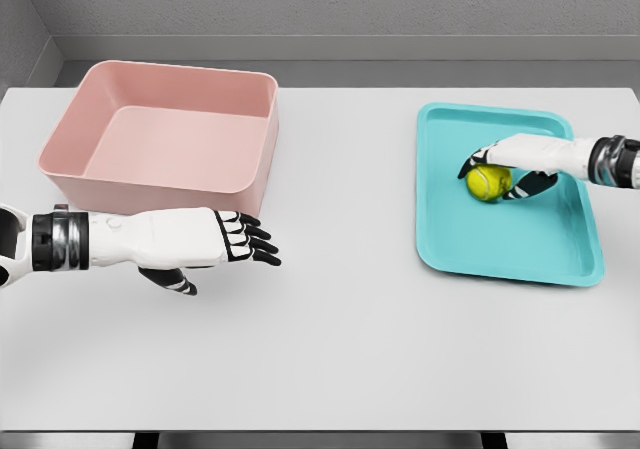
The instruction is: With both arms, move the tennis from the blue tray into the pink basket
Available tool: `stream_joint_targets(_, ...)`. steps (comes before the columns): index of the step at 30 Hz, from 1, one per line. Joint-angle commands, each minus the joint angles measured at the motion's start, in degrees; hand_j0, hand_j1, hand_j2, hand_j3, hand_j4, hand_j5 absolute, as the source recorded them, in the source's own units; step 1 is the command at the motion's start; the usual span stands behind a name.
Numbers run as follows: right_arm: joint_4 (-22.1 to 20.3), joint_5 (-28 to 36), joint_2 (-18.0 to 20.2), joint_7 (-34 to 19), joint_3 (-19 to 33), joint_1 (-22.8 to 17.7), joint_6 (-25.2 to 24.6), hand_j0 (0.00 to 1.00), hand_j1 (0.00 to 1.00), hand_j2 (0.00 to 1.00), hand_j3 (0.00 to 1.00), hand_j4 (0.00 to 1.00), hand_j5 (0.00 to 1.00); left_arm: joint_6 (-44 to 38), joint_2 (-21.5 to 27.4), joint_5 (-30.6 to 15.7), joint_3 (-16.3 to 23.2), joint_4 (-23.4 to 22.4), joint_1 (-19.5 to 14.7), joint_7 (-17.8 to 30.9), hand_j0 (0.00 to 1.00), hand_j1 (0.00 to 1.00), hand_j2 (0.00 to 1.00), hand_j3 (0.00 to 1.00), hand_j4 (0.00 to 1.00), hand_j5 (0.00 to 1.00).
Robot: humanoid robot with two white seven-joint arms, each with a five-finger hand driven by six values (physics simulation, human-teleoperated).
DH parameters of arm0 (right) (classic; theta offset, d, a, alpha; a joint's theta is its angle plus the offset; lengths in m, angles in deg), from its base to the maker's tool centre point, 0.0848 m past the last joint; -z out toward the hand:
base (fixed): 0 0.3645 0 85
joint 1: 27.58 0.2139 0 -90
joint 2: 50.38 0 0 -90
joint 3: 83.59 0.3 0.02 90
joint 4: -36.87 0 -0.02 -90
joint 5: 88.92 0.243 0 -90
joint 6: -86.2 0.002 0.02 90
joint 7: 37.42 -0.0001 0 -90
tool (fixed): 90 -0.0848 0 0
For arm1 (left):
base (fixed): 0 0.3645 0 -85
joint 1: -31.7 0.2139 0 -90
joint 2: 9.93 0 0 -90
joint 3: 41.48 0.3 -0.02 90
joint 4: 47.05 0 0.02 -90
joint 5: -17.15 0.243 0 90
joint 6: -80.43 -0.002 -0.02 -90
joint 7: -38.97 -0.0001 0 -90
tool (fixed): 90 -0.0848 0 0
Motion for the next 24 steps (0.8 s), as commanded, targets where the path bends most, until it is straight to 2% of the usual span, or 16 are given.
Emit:
stream_joint_targets(1,0.0,0.3,-0.2,0.0,0.1,0.0,0.0,0.67,0.67,0.67,0.67,0.67,0.67,-0.1,0.0,-0.4,0.0,0.0,0.0,0.0,1.0,1.0,1.0,1.0,1.0,1.0)
stream_joint_targets(9,0.0,0.4,-0.3,0.0,-0.5,0.5,0.1,0.59,0.59,0.59,0.59,0.59,0.59,-0.1,0.0,-0.4,-0.1,0.0,-0.1,0.0,1.0,1.0,1.0,1.0,1.0,1.0)
stream_joint_targets(24,-1.4,0.6,-0.1,-0.1,-0.3,2.3,0.9,0.54,0.54,0.54,0.54,0.54,0.54,-0.1,0.0,-0.4,-0.5,0.0,-0.2,0.0,1.0,1.0,1.0,1.0,1.0,1.0)
